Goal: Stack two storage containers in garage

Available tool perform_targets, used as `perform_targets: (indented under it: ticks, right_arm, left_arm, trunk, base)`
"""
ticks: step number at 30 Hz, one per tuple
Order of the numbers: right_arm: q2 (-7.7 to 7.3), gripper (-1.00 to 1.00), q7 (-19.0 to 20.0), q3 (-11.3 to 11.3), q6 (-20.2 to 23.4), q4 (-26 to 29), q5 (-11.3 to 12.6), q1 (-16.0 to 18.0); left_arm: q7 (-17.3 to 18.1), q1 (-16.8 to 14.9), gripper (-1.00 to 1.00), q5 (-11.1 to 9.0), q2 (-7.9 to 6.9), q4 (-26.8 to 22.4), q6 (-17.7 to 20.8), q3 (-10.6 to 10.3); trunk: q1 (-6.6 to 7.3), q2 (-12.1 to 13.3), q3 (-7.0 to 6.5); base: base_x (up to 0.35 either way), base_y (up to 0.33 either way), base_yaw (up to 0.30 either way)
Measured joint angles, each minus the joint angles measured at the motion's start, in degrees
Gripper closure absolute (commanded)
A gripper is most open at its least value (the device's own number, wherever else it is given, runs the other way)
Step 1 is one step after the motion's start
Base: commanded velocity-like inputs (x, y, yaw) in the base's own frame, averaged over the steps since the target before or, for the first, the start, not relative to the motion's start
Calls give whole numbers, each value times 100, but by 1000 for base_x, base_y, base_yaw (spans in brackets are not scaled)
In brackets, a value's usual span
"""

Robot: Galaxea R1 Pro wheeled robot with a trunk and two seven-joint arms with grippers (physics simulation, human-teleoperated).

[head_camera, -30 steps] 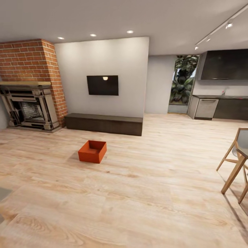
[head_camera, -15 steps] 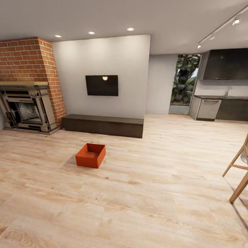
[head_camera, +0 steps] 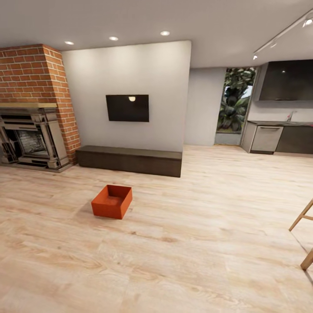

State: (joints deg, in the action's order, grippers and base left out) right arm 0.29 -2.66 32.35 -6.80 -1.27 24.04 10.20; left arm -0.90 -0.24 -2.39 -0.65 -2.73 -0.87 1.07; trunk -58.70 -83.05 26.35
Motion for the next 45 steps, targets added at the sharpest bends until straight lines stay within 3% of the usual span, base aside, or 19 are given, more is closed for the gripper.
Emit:
perform_targets:
  ticks: [8,45]
  right_arm:
    - [39,-100,12,-5,1,0,13,3]
    - [37,-100,44,-5,7,-32,-42,2]
  left_arm:
    - [-2,0,-100,0,0,0,0,0]
    - [-2,0,-100,0,3,0,0,1]
  trunk:
    - [0,0,0]
    - [0,0,0]
  base:
    - [267,0,28]
    - [253,0,267]
